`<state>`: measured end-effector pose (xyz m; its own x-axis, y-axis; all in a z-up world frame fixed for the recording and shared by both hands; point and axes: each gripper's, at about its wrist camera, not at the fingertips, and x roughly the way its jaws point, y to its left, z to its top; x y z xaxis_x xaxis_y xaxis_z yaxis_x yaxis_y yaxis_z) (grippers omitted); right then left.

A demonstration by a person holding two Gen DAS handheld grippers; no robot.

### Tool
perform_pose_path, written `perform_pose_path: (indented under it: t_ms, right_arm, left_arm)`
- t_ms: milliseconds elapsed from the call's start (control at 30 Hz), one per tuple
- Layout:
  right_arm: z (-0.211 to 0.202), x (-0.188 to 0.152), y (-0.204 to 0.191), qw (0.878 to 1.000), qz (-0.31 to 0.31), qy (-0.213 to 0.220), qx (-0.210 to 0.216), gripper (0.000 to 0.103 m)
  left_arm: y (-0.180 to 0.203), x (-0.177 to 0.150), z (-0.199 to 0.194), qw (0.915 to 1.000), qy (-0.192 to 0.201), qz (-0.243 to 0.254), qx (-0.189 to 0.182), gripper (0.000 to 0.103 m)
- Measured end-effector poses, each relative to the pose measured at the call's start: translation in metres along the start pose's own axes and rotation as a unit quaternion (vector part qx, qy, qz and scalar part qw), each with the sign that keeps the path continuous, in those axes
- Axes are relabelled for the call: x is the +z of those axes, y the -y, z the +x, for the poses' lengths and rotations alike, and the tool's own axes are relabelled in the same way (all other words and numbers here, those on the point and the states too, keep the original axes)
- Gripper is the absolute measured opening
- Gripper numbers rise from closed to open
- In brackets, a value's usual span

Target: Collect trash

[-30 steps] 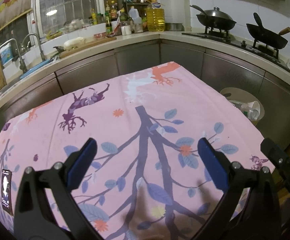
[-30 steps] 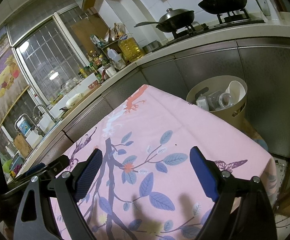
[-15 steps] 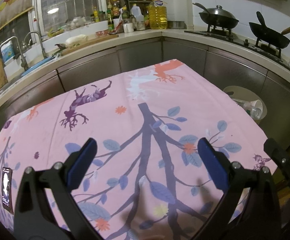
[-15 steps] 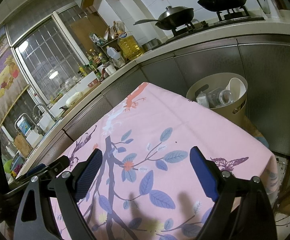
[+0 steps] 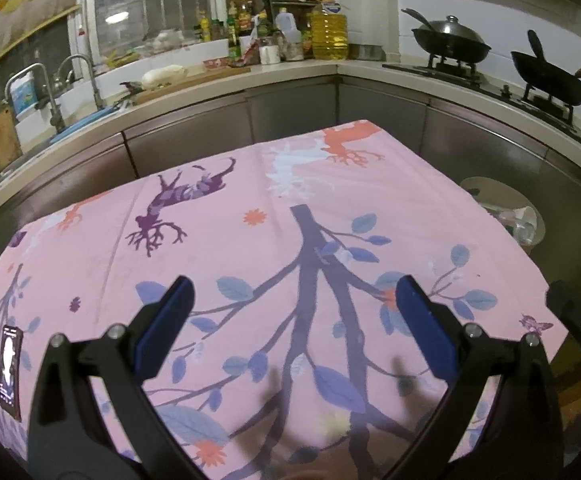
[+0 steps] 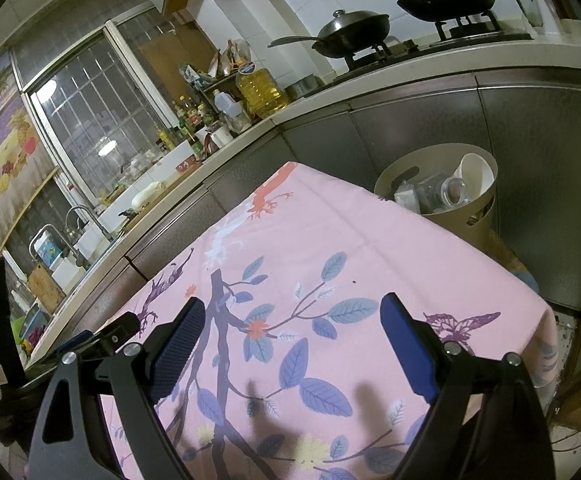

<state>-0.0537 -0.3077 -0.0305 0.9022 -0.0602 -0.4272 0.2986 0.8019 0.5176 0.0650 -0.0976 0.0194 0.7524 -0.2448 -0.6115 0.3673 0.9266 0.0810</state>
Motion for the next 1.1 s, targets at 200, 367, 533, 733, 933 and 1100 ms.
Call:
perform_pose_path:
  t_ms: [200,367,533,733,933,1100]
  right_arm:
    - [0.0010,-0.0048,-0.0017,1.000,-0.002,-0.004,0.001,0.086]
    - [0.0022,-0.0034,-0.0035,1.000,-0.004,-0.006,0.001,0.086]
    - [0.0022,-0.0026,-0.0040,1.000,-0.005,-0.006,0.001,0.086]
    - [0.0030,0.0001,-0.0040,1.000,-0.004,-0.007,0.001,0.086]
    - [0.0034,0.0011,-0.0042,1.000,-0.005,-0.006,0.002,0.086]
    - [0.0032,0.0007,-0.0043,1.000,-0.004,-0.008,0.001,0.086]
  left_arm:
    - [-0.0057,-0.0013,0.0045,0.9999,-0.001,-0.007,0.012,0.097]
    - [-0.0072,-0.0020,0.0063,0.9999,-0.006,-0.006,0.015,0.097]
    - [-0.0075,-0.0019,0.0064,0.9999,-0.005,-0.007,0.013,0.097]
    - [-0.0065,-0.0011,0.0053,0.9999,-0.005,-0.006,0.009,0.097]
    - [-0.0054,-0.0001,0.0024,1.0000,-0.002,-0.006,0.005,0.097]
    - [-0.0038,0.0012,-0.0018,1.0000,0.003,-0.002,0.000,0.097]
